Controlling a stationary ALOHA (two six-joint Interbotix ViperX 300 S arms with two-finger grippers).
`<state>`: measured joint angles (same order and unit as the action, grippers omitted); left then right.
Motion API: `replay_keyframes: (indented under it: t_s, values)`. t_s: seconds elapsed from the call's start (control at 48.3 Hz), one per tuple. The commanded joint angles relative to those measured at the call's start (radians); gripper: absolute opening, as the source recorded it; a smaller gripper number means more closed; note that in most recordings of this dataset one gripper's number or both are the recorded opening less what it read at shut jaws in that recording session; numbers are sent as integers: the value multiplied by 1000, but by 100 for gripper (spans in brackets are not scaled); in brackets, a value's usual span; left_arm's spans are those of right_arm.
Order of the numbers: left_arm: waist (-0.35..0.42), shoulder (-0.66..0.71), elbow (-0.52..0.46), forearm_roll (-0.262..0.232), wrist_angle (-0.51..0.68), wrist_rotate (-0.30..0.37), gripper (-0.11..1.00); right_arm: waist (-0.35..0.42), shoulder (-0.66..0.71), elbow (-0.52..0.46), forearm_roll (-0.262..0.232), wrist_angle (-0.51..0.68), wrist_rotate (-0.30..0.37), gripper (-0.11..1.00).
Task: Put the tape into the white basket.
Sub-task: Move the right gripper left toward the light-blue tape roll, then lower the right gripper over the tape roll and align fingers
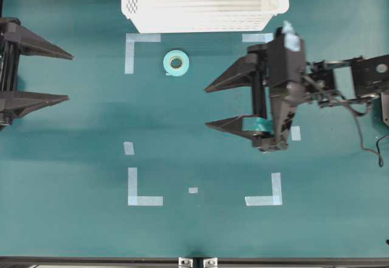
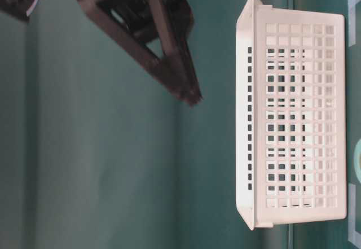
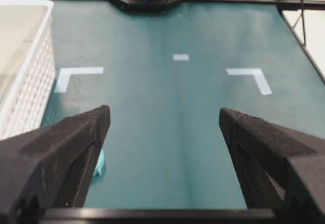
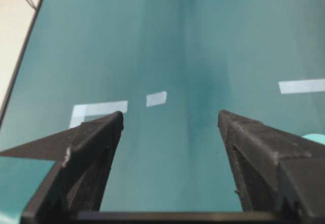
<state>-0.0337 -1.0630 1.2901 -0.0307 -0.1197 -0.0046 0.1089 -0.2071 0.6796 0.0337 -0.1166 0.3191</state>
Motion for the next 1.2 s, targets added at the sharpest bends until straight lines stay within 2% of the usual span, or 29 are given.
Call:
replay_keyframes:
  t_s: [0.0, 0.29, 0.435, 0.559, 0.683, 0.828, 0.952, 1.097, 1.179]
  values:
    - [2, -5, -5, -2, -5, 2, 77, -2, 14, -60, 3, 18, 0, 84]
    - [2, -28, 6, -2, 26, 2, 77, -31, 66, -115, 5, 41, 9, 84]
    - [2, -29, 6, -2, 43, 2, 77, -60, 103, -169, 43, 123, 18, 84]
    - [2, -29, 6, -2, 46, 3, 77, -74, 146, -241, 48, 215, 34, 84]
    - [2, -29, 6, -2, 46, 3, 77, -78, 195, -325, 46, 291, 77, 84]
    - [2, -28, 8, -2, 46, 3, 77, -92, 233, -399, 29, 390, 169, 84]
    - [2, -28, 8, -2, 48, 5, 77, -100, 255, -448, -57, 500, 296, 84]
    - [2, -29, 8, 0, 46, 5, 77, -100, 275, -492, -230, 634, 491, 84]
    - [2, -29, 8, -2, 48, 5, 77, -97, 285, -514, -359, 741, 629, 84]
